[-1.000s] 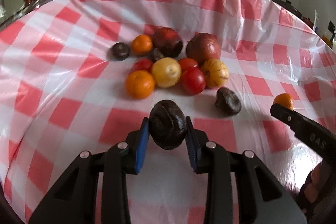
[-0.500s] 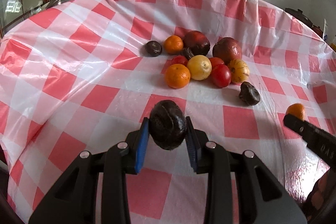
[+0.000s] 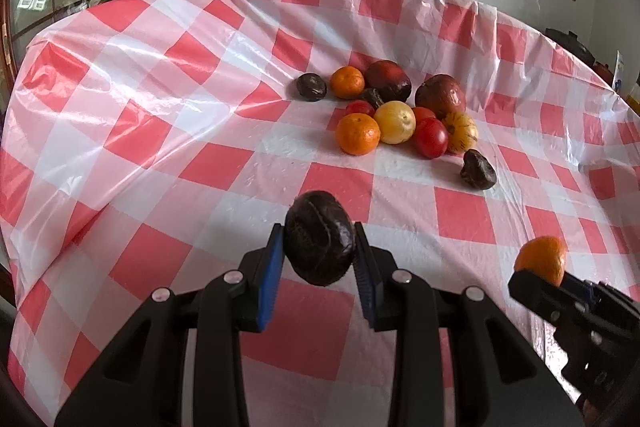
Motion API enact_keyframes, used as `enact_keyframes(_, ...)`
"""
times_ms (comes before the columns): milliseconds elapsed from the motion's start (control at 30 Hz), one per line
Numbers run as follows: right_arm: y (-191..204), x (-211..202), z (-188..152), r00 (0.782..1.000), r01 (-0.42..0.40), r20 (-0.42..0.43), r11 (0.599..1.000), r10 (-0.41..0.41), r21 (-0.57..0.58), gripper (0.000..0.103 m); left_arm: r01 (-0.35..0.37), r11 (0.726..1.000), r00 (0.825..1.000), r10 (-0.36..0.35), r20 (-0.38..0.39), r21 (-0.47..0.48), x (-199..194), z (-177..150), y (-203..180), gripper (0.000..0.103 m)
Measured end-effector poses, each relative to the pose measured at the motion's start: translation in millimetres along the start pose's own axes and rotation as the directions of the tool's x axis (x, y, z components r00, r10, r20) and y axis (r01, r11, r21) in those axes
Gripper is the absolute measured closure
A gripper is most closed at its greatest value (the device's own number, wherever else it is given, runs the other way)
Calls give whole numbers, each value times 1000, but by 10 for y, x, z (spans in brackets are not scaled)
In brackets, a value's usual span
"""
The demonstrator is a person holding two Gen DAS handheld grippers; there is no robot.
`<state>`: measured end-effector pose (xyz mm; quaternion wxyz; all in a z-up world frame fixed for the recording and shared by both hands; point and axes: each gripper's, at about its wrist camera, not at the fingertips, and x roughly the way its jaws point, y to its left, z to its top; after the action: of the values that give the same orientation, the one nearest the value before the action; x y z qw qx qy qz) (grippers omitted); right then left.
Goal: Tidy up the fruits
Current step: 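Carry the orange and dark brown fruit in both tools over the white box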
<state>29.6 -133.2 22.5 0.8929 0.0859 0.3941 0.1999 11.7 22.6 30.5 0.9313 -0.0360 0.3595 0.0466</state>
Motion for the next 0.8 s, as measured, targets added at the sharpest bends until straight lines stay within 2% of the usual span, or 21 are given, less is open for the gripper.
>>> enact_keyframes(333,199,-8,-130,999,-41,-27,999,40,-28,64,19,999,1000,-19,-12,-39,-62,-63,142,69)
enact_keyframes(433,288,-11,-205,997,-61,-44,997,59,-38,64,28,999,1000,-28,-7,-42,-213,-135,193,69)
enact_keyframes(533,413,-48,-312,995,-86,-56,995,83,-57,64,11,1000,1000,-11,6,-3,-400,-312,258,69)
enact_keyframes(633,574,-110,-438,992,-115,-61,989,110,-88,64,35,999,999,-36,-24,-29,-554,-509,493,69)
enact_keyframes(800,864,-173,-627,980,-183,-94,976,173,-114,64,-12,997,1000,10,-22,-82,-888,-799,1011,69)
